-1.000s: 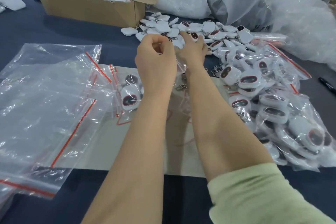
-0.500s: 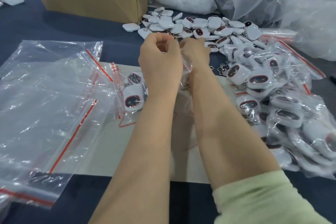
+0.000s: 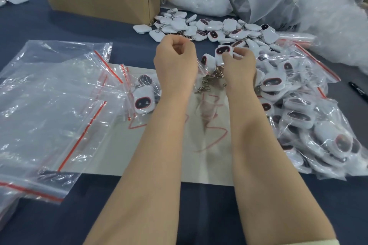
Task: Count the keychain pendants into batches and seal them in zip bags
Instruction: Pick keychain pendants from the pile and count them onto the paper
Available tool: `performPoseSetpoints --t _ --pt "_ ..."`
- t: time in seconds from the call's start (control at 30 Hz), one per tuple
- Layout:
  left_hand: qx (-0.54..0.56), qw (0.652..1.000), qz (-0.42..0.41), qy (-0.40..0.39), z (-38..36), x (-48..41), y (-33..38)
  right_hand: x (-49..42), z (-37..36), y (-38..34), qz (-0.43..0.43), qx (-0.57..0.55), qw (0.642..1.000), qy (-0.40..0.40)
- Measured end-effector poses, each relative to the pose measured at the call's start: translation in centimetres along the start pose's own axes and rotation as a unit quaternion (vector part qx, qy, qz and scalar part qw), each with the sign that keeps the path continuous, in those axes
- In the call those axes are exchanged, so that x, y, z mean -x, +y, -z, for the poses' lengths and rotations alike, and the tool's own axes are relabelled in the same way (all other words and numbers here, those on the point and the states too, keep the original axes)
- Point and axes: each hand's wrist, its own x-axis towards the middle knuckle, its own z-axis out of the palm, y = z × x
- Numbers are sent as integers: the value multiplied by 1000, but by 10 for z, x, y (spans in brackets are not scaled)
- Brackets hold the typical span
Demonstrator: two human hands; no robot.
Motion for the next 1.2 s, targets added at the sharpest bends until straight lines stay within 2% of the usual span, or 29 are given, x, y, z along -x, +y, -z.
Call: performPoseSetpoints --t 0.07,0.1,0.17,0.23,0.57,0.7,1.2 --pt "-5 1000 -3 -4 0 0 0 0 0 -2 -55 -122 990 -35" --pt "-5 1000 -3 -5 -1 0 0 1 0 -6 -89 -207 973 -55" --pt "-5 1000 -3 -6 -1 1 -1 4 1 -12 -160 -376 909 -85" --pt "-4 1000 -3 -5 0 1 0 6 2 -13 -183 -447 868 -112" --pt "-13 1000 -8 -8 -2 1 -1 9 -3 -8 -74 -332 922 -183" --pt "-14 1000 -7 -10 -2 1 0 10 -6 -7 -38 -303 932 -192" --pt "-11 1000 -3 -9 -1 1 0 10 -9 -6 -83 -336 916 -203"
